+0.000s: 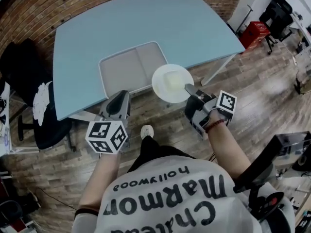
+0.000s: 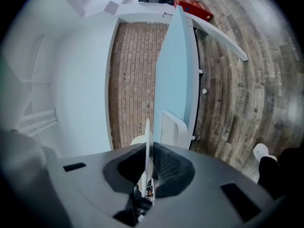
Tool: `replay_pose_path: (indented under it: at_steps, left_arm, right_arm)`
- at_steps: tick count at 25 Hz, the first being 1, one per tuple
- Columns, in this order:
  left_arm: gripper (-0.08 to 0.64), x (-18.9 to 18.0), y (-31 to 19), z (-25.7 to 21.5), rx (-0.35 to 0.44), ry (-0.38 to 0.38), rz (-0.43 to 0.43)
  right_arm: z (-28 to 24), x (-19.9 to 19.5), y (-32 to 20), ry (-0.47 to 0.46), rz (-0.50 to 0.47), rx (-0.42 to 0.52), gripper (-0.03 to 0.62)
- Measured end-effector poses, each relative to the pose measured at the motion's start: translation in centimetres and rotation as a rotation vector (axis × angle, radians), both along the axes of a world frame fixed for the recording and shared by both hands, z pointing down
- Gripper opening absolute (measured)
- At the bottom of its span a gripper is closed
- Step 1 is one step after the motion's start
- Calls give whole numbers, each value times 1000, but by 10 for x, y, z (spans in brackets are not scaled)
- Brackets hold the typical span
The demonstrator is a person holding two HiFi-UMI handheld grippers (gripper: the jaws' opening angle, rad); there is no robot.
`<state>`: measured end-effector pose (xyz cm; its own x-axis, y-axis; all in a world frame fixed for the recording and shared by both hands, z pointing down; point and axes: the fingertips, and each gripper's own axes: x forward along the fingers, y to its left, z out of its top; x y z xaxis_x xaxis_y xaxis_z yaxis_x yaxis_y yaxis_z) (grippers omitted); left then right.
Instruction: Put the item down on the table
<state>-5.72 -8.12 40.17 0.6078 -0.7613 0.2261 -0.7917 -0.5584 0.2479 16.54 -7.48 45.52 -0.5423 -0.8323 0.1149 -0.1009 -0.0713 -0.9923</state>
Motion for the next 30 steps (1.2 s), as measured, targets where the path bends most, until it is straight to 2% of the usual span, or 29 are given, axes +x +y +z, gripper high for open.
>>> replay_pose_path:
  at_steps: [8,14,18,25,30]
  left_arm:
    - [29,-16,-58,3,8,5,17]
    - [20,-23,-102,-8,53,46,88]
    - [20,-32,-144,-15,46,33,118]
    - [20,-46,-184,-5,34,5,150]
    - [20,-51,-197,0,32,18,136]
  right_arm:
    - [22,-13,-56,8,13,-45,31]
    - [32,-13,-96,25,59,-81,31]
    - [29,-17,-133,33,81,-86,31]
    - [34,-17,-165,63,84,-74,31]
    - [42,-11,-170,117,72,-82,31]
